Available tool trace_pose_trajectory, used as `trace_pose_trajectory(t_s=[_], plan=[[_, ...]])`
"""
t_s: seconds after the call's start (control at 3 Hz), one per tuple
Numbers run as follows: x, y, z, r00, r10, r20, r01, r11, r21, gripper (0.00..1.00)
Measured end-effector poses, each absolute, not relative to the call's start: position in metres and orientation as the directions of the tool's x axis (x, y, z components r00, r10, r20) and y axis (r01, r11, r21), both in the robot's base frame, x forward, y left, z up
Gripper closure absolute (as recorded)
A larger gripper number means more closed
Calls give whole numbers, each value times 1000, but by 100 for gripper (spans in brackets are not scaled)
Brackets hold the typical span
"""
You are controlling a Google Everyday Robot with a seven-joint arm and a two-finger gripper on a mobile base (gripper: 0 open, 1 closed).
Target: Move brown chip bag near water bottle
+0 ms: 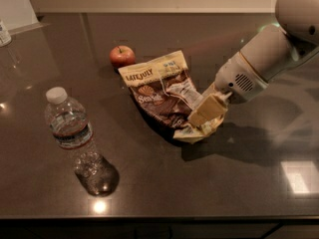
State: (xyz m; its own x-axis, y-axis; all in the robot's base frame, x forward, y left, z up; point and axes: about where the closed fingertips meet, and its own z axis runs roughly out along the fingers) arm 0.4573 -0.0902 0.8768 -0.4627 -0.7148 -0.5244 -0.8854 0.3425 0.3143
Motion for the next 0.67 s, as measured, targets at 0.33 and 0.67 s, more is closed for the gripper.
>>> trace_pose_trajectory(t_s=[0.33,0.67], plan=[[445,-75,877,-450,-722,-526,-890,317,327,100],[436,-62,873,-441,-737,-512,-894,307,327,100]])
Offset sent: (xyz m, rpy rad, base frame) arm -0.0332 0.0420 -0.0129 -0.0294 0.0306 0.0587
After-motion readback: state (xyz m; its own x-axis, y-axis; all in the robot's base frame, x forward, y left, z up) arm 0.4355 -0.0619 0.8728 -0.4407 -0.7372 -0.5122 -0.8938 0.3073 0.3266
